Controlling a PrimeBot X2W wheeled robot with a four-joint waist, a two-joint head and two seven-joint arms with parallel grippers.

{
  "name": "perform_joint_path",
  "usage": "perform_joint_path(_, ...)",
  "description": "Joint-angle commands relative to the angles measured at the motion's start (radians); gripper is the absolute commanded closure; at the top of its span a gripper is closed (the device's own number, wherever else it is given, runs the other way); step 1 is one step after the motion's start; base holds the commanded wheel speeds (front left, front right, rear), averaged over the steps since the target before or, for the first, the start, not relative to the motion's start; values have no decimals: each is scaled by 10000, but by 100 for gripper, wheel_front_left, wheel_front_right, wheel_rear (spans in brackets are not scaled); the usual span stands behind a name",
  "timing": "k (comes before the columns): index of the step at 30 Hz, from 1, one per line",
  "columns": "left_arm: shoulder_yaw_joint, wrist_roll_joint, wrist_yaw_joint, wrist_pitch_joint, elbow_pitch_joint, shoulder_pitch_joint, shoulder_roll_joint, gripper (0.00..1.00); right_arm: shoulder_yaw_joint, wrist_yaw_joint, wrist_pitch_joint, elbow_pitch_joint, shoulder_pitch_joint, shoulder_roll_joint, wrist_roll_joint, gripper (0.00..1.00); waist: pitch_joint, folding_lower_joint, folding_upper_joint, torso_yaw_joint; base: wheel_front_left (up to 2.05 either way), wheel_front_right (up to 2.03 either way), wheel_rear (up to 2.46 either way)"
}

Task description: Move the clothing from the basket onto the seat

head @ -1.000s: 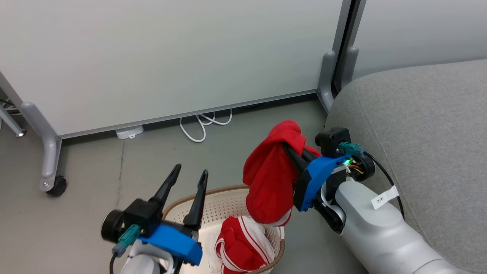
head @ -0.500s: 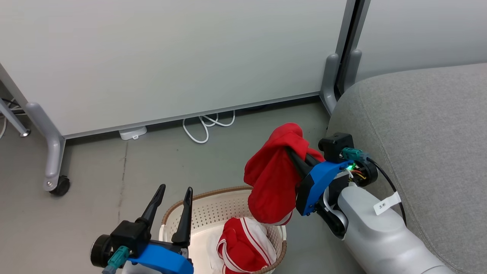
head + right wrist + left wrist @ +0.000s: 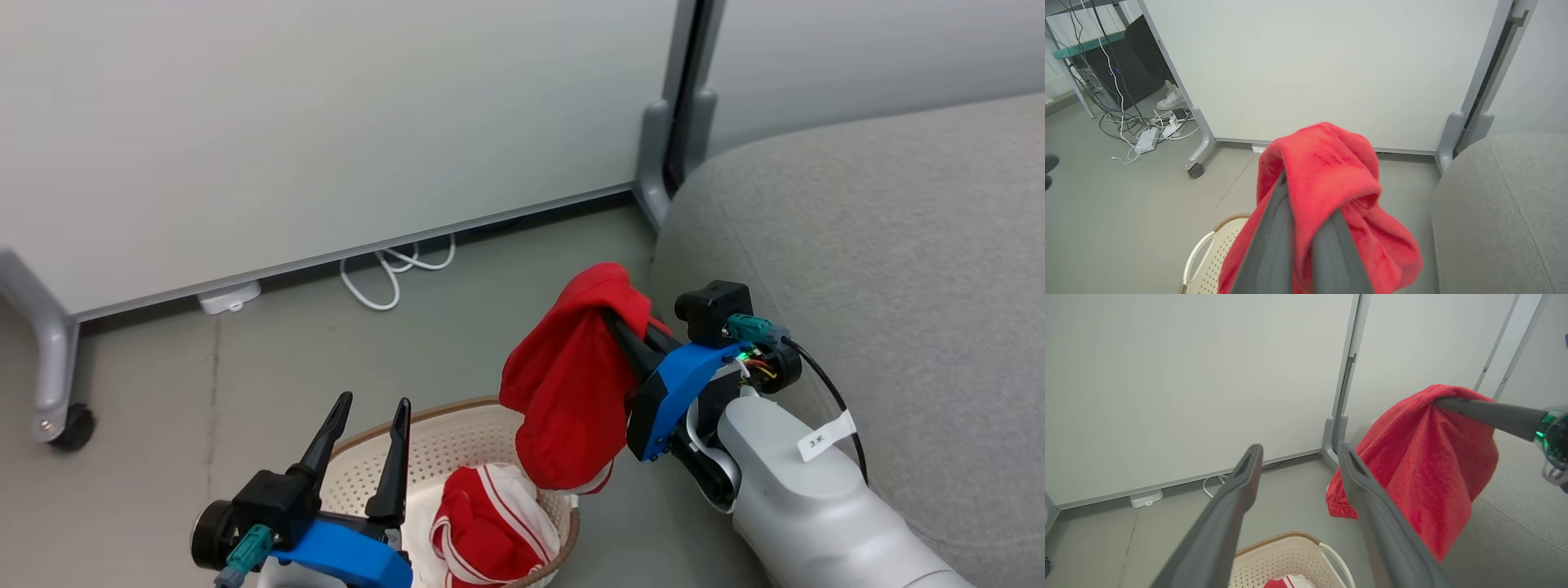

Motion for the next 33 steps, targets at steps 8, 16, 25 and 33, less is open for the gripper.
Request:
perform_joint_path(8, -44, -38, -16, -52, -99, -213, 62, 0, -63, 1, -54, -367, 123, -18, -67, 100, 245, 0, 0, -1534, 0, 0, 0)
perform_joint_path(16, -171, -32, -17, -52, -167, -301, 118, 0, -349, 1, -54, -523, 200, -19, -240, 100, 413, 0, 0, -2838, 0, 0, 0)
perform_joint_path(25, -267, -46, -17, -52, -154, -277, 202, 0, -556, 1, -54, -763, 407, -15, -273, 100, 617, 0, 0, -4018, 0, 0, 0)
perform_joint_path(33, -813, -213, -16, -52, 50, -825, 379, 0, -1421, 1, -54, -987, 645, -15, -772, 100, 944, 0, 0, -4188, 0, 0, 0)
